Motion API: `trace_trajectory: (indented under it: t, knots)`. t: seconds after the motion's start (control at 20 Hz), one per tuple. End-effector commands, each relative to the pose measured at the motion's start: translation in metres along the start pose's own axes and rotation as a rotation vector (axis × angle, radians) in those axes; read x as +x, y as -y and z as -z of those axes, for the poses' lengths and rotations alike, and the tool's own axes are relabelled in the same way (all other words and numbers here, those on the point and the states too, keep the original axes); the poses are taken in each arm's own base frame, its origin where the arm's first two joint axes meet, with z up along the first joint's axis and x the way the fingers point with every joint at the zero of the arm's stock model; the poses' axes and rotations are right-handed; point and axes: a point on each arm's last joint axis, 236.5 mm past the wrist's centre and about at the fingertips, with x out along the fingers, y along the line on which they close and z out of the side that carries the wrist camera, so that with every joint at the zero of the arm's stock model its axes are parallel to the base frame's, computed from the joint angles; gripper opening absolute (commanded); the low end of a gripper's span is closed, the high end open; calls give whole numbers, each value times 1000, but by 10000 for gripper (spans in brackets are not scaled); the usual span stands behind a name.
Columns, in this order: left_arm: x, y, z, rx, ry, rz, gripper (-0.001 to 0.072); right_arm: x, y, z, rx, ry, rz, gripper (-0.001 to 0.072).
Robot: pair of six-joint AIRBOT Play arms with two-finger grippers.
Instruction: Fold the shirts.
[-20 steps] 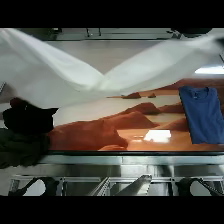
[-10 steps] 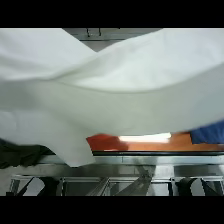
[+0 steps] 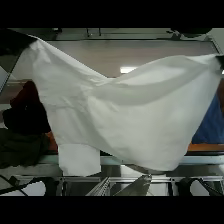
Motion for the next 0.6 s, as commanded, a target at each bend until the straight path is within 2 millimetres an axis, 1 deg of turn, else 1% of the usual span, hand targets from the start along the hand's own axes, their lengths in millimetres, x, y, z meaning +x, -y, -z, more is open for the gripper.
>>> trace_trajectory:
  t: [0.0,0.05,0.1,0.2,0.25,0.3,0.35,0.45,0.55]
  knots:
    - [66,-128,73,-181,-150,-124,20,61,124,84,191,-165,132,21]
    - [79,-153,85,-211,-170,-120,18,76,147,98,243,-182,128,21]
    - [90,-173,95,-239,-186,-113,16,92,167,107,300,-167,103,21]
    - [106,-210,107,-281,-201,-112,16,116,207,114,409,-120,72,20]
    - [111,-225,108,-292,-201,-113,15,125,225,118,442,-125,71,20]
    - [113,-237,107,-297,-196,-117,15,134,236,118,445,-135,59,20]
    - [115,-244,106,-296,-193,-117,15,142,243,113,441,-139,36,20]
    - [118,-252,101,-289,-188,-114,15,155,247,92,410,-128,-8,20]
    - [119,-256,95,-268,-179,-116,15,163,249,68,395,-106,-25,20]
